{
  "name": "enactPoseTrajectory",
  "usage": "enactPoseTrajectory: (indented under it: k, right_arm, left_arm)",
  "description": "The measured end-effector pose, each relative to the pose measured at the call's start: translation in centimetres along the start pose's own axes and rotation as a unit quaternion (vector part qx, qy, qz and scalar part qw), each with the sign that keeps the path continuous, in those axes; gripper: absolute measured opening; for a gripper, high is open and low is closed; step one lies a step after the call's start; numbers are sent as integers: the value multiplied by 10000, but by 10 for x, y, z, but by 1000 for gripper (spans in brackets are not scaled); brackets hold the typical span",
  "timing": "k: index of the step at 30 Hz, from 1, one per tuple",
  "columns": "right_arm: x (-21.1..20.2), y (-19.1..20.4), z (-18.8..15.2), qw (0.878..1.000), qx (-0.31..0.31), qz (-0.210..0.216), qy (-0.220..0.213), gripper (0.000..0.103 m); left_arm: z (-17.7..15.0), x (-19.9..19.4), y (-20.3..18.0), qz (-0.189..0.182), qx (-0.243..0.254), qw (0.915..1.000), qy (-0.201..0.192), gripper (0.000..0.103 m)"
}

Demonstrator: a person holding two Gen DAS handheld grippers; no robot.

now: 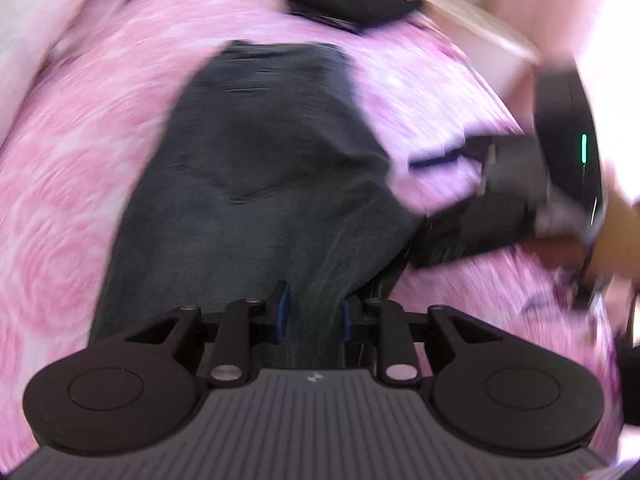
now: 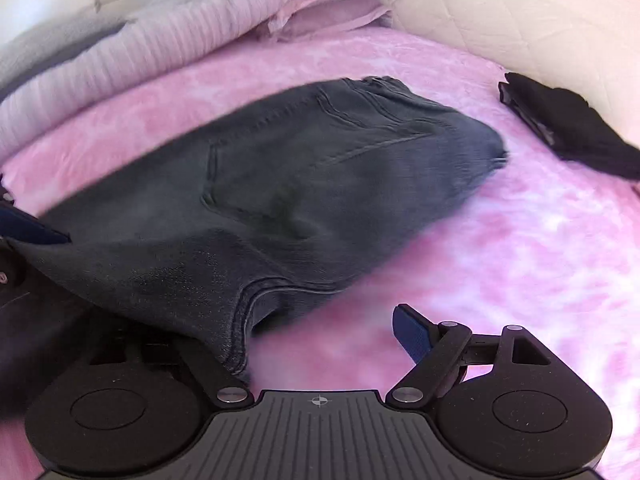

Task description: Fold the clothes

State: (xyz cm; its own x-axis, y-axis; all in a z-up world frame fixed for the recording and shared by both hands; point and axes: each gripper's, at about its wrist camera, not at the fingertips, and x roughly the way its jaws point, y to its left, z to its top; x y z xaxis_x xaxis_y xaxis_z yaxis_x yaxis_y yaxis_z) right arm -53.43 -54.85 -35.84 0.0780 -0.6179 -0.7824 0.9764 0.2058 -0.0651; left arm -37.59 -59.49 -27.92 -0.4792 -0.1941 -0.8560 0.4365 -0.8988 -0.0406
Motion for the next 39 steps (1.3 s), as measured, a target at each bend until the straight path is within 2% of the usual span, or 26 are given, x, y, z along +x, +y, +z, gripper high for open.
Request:
enactPoseTrajectory:
  k: [2, 5, 7, 8, 11, 14, 16, 18, 21, 24, 27, 30, 32, 34, 36, 37, 39]
  right_arm:
    - [-14, -6, -6, 9996, -277, -93, 43, 81]
    - [-15, -11, -13, 9988, -411, -82, 240, 81]
    - [-7, -16, -17, 9988, -233, 4, 439, 81]
    - [-9, -17, -18, 9989, -180, 34, 430, 81]
    - [-17, -18, -21, 9986, -131, 32, 510, 81]
    - [-30, -25, -29, 9966, -10, 101, 819, 81]
    - [-45, -32, -30, 9951, 121, 117, 978, 81]
    - [-65, -40, -25, 9959, 183, 374, 802, 81]
    - [-80, -43, -4, 9976, -128, 594, 341, 81]
    - [-65, -42, 28, 9942, -498, 952, 113, 81]
    - [-33, -31, 67, 9815, -1293, 1413, -85, 81]
    - [16, -12, 101, 9607, -2165, 1738, -66, 80]
    - [61, 1, 118, 9481, -2579, 1823, 358, 80]
    - [105, 13, 132, 9390, -2741, 1877, 887, 80]
    - [131, 24, 145, 9373, -2780, 1909, 886, 80]
    - [141, 28, 155, 9400, -2680, 1943, 824, 80]
    - [156, 34, 167, 9460, -2464, 1971, 743, 81]
  left_arm:
    - [-3, 12, -26, 38, 663, 9976, 211, 23]
    - [-14, 36, -57, 364, 1439, 9869, 630, 22]
    - [-18, 41, -67, 541, 1633, 9827, 681, 22]
    - [-19, 40, -67, 586, 1570, 9833, 708, 22]
    - [-23, 34, -64, 661, 1273, 9865, 785, 23]
    - [-32, 23, -65, 643, 1065, 9887, 834, 22]
    - [-36, 8, -63, 533, 793, 9928, 727, 22]
    - [-40, -11, -57, 405, 352, 9973, 503, 22]
    - [-46, -35, -38, 610, -350, 9974, 185, 23]
    - [-56, -45, 1, 1217, -1075, 9867, 88, 23]
    - [-66, -42, 46, 1867, -1762, 9664, 129, 23]
    - [-78, -27, 85, 1931, -2358, 9523, 115, 23]
    - [-87, -11, 99, 2016, -2460, 9475, 333, 23]
    - [-97, 0, 106, 2148, -2400, 9457, 434, 23]
    - [-100, 4, 110, 2293, -2427, 9420, 324, 26]
    - [-101, 6, 111, 2395, -2455, 9389, 304, 32]
    - [-102, 8, 117, 2435, -2644, 9329, 248, 33]
